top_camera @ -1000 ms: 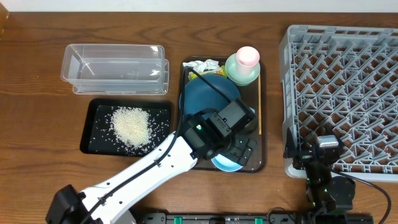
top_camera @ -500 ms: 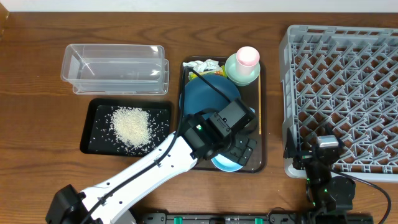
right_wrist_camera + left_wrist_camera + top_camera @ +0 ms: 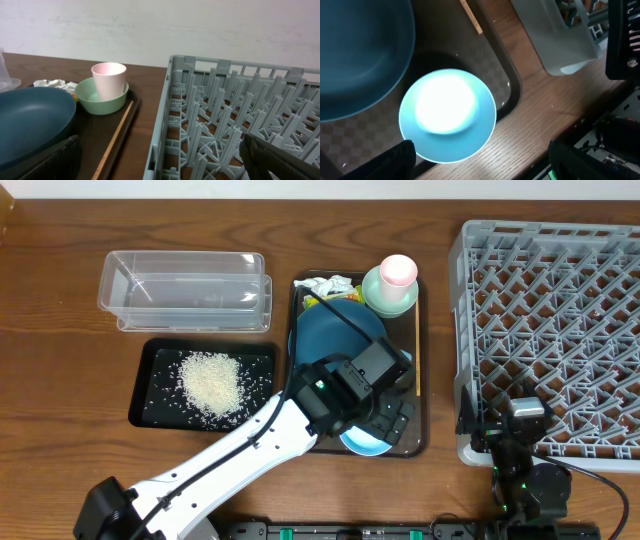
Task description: Sort waste into correct bins and load items into the dishwasher rack
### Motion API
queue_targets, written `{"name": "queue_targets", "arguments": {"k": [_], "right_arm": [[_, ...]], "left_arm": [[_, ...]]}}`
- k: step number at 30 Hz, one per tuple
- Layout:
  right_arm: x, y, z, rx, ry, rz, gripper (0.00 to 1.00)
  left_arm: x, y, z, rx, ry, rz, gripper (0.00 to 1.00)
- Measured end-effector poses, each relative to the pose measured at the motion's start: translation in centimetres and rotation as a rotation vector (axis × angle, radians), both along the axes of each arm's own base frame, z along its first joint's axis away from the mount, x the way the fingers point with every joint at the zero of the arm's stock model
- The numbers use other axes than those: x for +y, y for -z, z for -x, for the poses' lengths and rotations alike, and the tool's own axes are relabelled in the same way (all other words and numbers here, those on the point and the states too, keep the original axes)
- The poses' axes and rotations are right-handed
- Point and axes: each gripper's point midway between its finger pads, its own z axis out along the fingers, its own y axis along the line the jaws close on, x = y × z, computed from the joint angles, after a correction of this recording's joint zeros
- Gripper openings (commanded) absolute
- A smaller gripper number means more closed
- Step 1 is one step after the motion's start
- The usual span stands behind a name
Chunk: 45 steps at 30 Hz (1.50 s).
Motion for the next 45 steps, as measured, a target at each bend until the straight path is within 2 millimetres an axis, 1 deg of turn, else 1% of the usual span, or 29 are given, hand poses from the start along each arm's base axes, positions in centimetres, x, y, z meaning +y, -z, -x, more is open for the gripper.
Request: {"name": "queue_targets", "arguments": {"k": [5,12,17,21,27,30,33,38,41,45], "right_arm": [[0.0,0.0,0.0,0.000,0.000,0.000,0.99],[0.0,0.0,0.0,0.000,0.000,0.000,0.99],[0.0,0.0,0.0,0.000,0.000,0.000,0.99],[0.0,0.0,0.0,0.000,0.000,0.000,0.99],[0.0,0.0,0.0,0.000,0.000,0.000,0.99],[0.0,0.0,0.0,0.000,0.000,0.000,0.99],[0.0,0.0,0.0,0.000,0.000,0.000,0.99],[0.0,0.0,0.0,0.000,0.000,0.000,1.00],[0.0,0.0,0.0,0.000,0.000,0.000,0.99],[0.0,0.0,0.0,0.000,0.000,0.000,0.99]], "left_arm": [[-0.7,-0.5,-0.5,-0.025,0.001,0.031,0.87],[-0.5,-0.6,-0.8,-0.049,0.014,0.019,0.87],[-0.2,-2.1,-2.4,-0.136,-0.017,-0.006,0.87],[0.8,-2.3,-3.8,-0.208,-0.061,-0.060,0.87],[3.1,-2.6,-6.1,-0.311,-0.149,-0.153,0.87],[4.4,-2.6,-7.3,-0.322,-0.216,-0.174,0.87],[6.6,-2.4,-8.6,-0.304,-0.311,-0.198,0.87],[11.6,-1.6,-10.1,-0.239,-0.473,-0.270,0.87],[15.0,-1.1,-10.3,-0.180,-0.580,-0.317,0.87],[18.4,-0.8,-10.0,-0.118,-0.699,-0.359,0.87]]}}
